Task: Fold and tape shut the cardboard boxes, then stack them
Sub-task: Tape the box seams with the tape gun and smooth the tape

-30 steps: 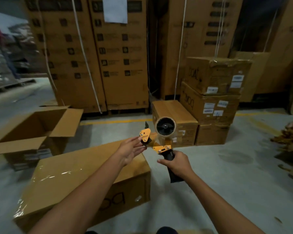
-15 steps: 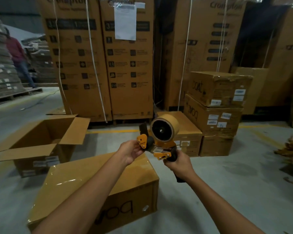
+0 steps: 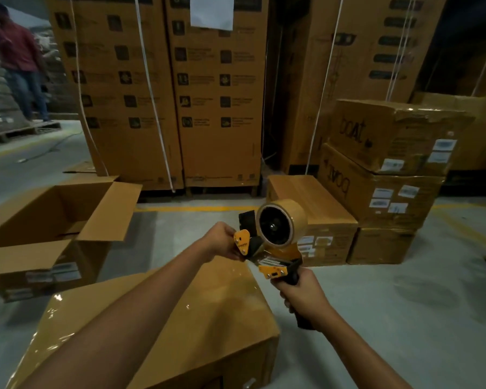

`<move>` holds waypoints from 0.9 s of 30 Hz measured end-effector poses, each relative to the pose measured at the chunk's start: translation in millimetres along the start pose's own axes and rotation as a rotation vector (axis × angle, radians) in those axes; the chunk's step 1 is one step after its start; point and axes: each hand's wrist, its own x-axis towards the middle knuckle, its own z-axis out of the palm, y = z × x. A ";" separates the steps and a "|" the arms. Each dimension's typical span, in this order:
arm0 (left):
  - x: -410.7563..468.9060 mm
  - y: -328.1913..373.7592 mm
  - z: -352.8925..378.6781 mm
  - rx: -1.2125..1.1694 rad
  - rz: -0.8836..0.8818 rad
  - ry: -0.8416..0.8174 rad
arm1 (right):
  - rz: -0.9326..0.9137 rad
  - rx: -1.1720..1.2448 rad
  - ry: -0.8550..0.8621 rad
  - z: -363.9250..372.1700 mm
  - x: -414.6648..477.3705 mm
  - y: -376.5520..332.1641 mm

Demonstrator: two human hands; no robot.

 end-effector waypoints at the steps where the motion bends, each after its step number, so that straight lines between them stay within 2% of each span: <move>1: 13.9 -0.3 -1.4 0.112 0.019 -0.055 | 0.034 0.039 0.012 4.7 8.8 4.4; 3: 45.1 -5.3 -2.1 0.237 0.030 -0.124 | 0.094 0.132 0.028 15.7 27.9 11.7; 5: 75.8 -13.5 -0.4 0.259 0.035 -0.152 | 0.152 0.201 0.037 27.2 48.1 18.3; 8: 117.0 -30.9 7.6 0.262 0.050 -0.154 | 0.222 0.250 0.032 39.0 77.7 28.9; 14: 179.2 -69.7 28.3 0.470 0.120 -0.148 | 0.394 0.315 -0.005 29.2 115.9 61.2; 20: 205.8 -95.1 41.1 0.559 0.105 -0.142 | 0.436 0.303 -0.015 37.5 137.5 74.0; 27: 220.8 -109.5 31.7 0.504 0.011 -0.197 | 0.461 0.319 -0.029 45.3 149.4 78.4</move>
